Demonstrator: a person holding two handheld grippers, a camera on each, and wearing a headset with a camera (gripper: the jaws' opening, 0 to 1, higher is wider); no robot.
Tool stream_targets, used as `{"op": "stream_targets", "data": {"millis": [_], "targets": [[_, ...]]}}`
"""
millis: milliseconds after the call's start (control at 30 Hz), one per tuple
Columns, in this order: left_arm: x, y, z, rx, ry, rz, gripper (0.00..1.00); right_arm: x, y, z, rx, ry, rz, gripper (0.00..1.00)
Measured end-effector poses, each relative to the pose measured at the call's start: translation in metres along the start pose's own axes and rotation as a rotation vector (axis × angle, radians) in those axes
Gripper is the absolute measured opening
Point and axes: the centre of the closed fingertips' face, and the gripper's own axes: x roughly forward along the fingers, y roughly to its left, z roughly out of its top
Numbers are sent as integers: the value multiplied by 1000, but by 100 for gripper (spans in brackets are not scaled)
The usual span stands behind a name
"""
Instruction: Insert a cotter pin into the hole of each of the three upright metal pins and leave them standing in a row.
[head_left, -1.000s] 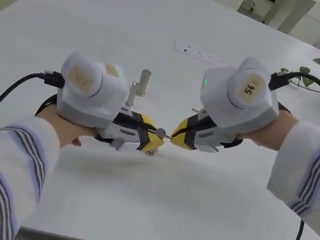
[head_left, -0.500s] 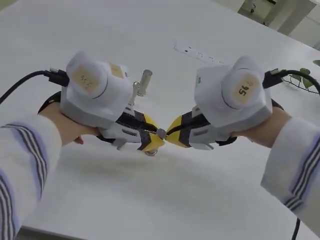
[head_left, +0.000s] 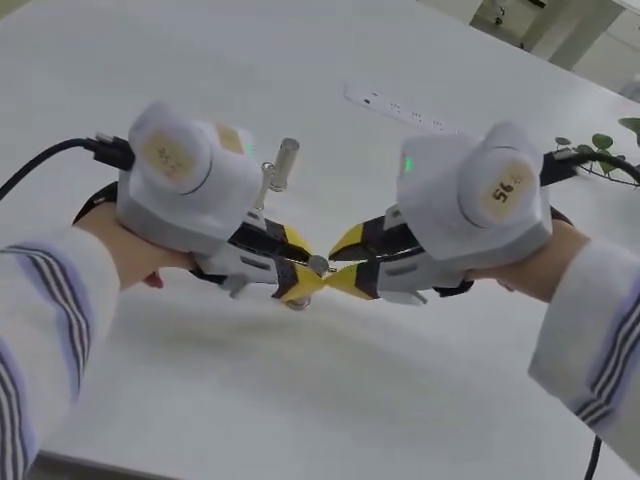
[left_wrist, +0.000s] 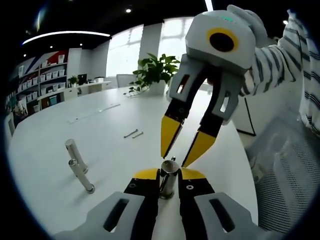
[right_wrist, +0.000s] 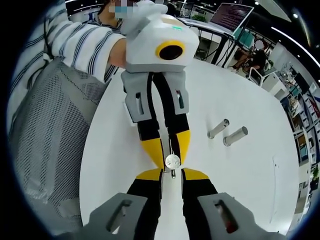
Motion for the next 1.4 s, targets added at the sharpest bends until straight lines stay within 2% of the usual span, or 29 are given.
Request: {"op": "stream_targets", "data": {"millis": [133, 233, 433, 500, 533, 600, 667, 767, 800, 900, 933, 1033, 1167, 1267, 1400], "targets": [[-6, 0, 4, -1, -12, -7, 12, -5, -2, 1, 74, -49, -39, 15], [-13, 4, 10, 8, -36, 7, 23, -7, -2, -1, 146, -87, -64, 17], [-33, 8, 10, -10, -37, -4, 39, -1, -3, -7, 305, -166, -118, 21], [-41, 8, 10, -14, -38, -6, 51, 3, -3, -2, 370, -227, -141, 22], [-46, 7, 10, -14, -39, -7, 56, 4, -3, 1, 407, -274, -147, 25], [-54, 7, 10, -15, -43, -5, 67, 9, -3, 4, 461, -325, -153, 31], [-60, 6, 10, -14, -45, -2, 73, 12, -2, 6, 489, -367, -159, 35], [-70, 1, 10, -38, -52, -12, 80, 17, 1, 5, 486, -365, -167, 36], [-74, -1, 9, -44, -56, -15, 85, 21, 3, 3, 495, -360, -162, 36], [-81, -3, 7, -54, -58, -2, 97, 29, 4, -3, 510, -348, -162, 35], [-83, -3, 5, -59, -55, 5, 99, 30, 4, -3, 519, -353, -159, 34], [-91, 0, -2, -82, -52, 36, 99, 32, 1, -4, 537, -373, -170, 30], [-102, 4, -9, -106, -54, 72, 99, 36, -1, -5, 545, -371, -176, 28], [-109, 9, -12, -116, -52, 105, 99, 39, -3, -5, 554, -381, -176, 26], [-115, 10, -11, -125, -57, 131, 99, 42, -5, -5, 556, -386, -179, 22]]}}
